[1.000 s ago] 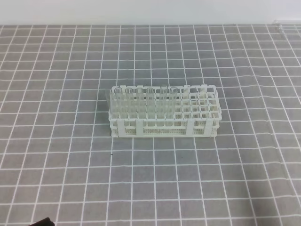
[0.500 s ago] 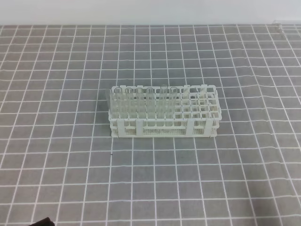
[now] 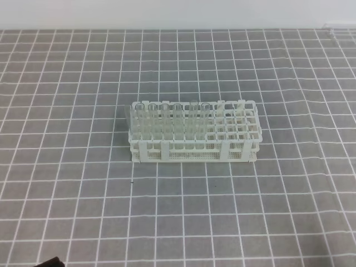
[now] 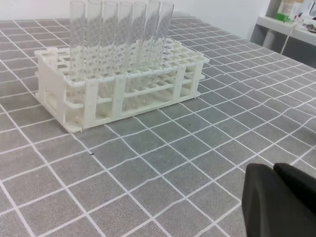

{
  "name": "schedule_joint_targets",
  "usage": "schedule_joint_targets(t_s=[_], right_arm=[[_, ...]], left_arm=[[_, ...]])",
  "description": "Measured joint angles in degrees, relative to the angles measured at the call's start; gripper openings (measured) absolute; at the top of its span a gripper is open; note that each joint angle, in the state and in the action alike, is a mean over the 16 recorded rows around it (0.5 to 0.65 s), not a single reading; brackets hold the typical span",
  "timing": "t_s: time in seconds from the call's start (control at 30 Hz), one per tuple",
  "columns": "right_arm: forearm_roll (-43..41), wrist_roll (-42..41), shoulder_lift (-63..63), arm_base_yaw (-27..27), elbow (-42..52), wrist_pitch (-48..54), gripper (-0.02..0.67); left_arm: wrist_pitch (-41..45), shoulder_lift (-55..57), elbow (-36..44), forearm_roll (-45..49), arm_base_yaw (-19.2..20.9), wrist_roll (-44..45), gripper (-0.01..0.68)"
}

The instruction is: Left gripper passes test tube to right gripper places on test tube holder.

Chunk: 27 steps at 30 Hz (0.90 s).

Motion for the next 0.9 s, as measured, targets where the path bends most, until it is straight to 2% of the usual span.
schedule_joint_targets(t_s=[0.9], right_arm=[[0.4,0.0,0.0,0.0,0.0,0.4,-0.013]], left_arm=[[2.2,0.2,0.2,3.2,0.0,0.6,-0.001]])
